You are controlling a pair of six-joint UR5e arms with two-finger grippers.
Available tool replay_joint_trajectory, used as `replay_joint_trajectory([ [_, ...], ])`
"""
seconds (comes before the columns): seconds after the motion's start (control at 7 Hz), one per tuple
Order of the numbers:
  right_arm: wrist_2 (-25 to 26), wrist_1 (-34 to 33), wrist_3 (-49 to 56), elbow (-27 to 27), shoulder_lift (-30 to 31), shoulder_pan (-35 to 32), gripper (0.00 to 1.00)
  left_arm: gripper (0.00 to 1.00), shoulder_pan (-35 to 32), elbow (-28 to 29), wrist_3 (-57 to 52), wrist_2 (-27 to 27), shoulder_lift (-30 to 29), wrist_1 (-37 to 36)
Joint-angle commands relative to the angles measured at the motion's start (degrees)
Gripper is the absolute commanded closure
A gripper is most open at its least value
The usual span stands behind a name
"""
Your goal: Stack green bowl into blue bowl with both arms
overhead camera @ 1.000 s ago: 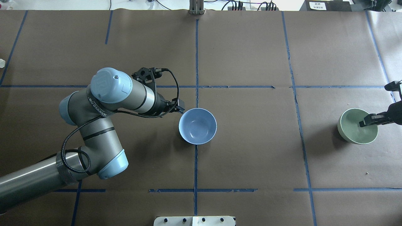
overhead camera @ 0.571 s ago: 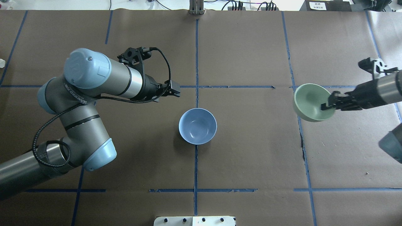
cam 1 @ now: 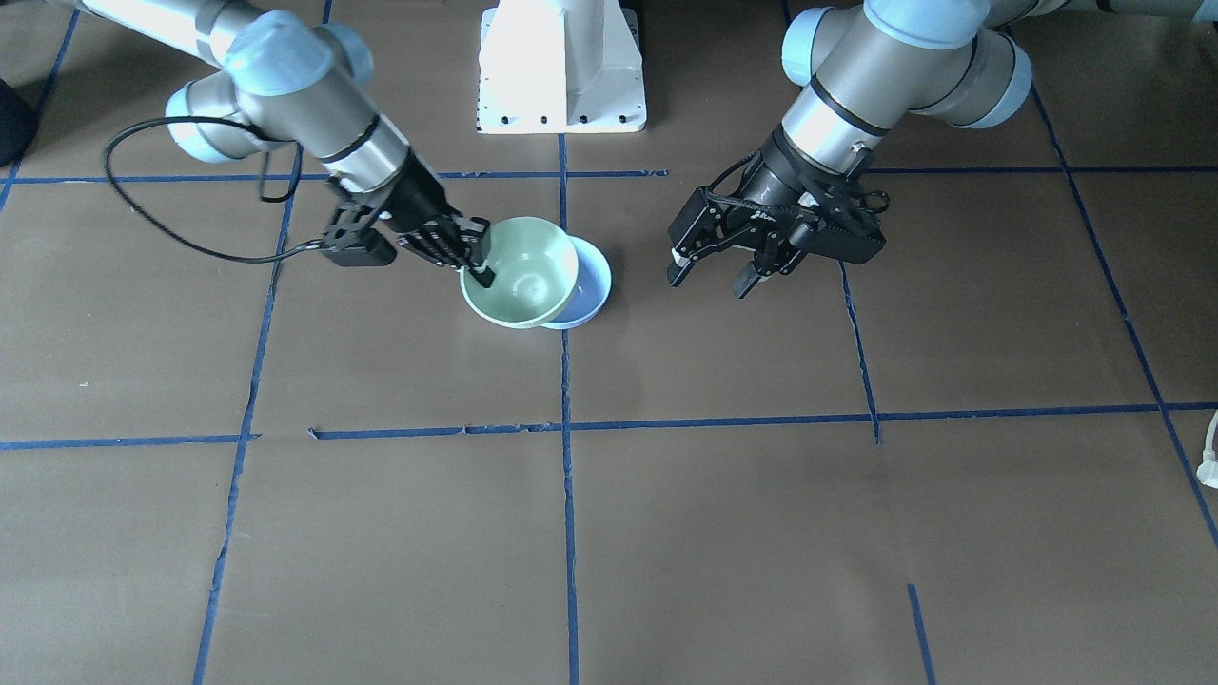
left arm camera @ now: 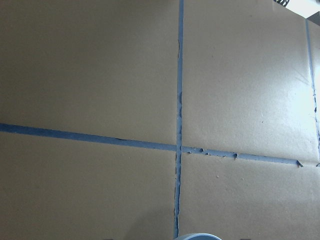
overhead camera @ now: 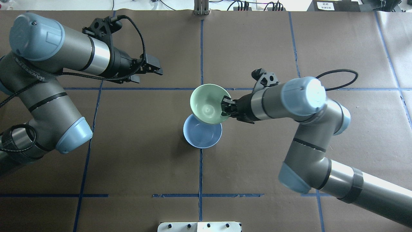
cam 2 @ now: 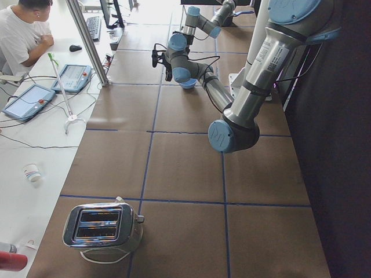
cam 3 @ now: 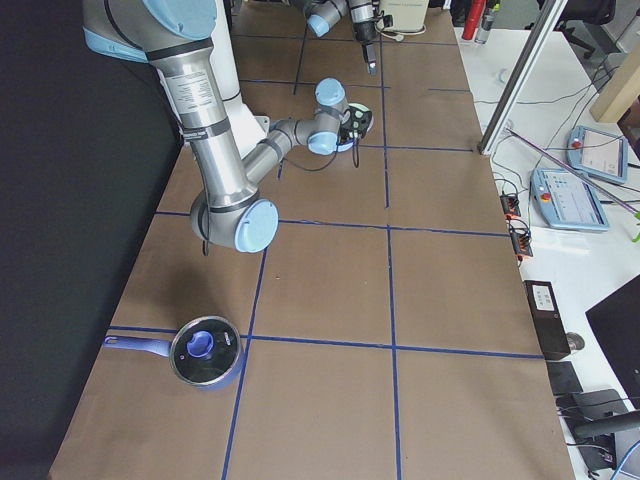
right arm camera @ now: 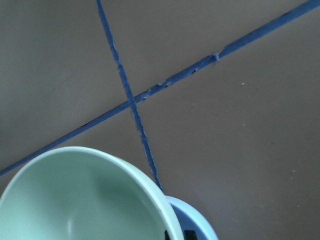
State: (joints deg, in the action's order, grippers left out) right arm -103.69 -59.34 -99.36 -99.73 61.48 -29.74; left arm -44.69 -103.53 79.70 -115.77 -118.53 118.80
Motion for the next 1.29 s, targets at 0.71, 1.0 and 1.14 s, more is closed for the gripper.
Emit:
replay_joint_trajectory([
  [0.71,6.0,-5.4,-0.8,1.8,-2.9,4.7,1.00,0.08,0.0,0.7,0.1,-0.2,-0.3,0.3],
  [1.0,6.0,-5.5,-0.8,0.8,-1.3,4.9,0.99,0.08,0.0,0.7,0.1,-0.2,-0.2,0.3],
  [1.14,6.0,-5.5,-0.8,0.2,-0.6,5.0,0.99,0.08,0.0,0.7,0.0,-0.2,-0.2,0.3],
])
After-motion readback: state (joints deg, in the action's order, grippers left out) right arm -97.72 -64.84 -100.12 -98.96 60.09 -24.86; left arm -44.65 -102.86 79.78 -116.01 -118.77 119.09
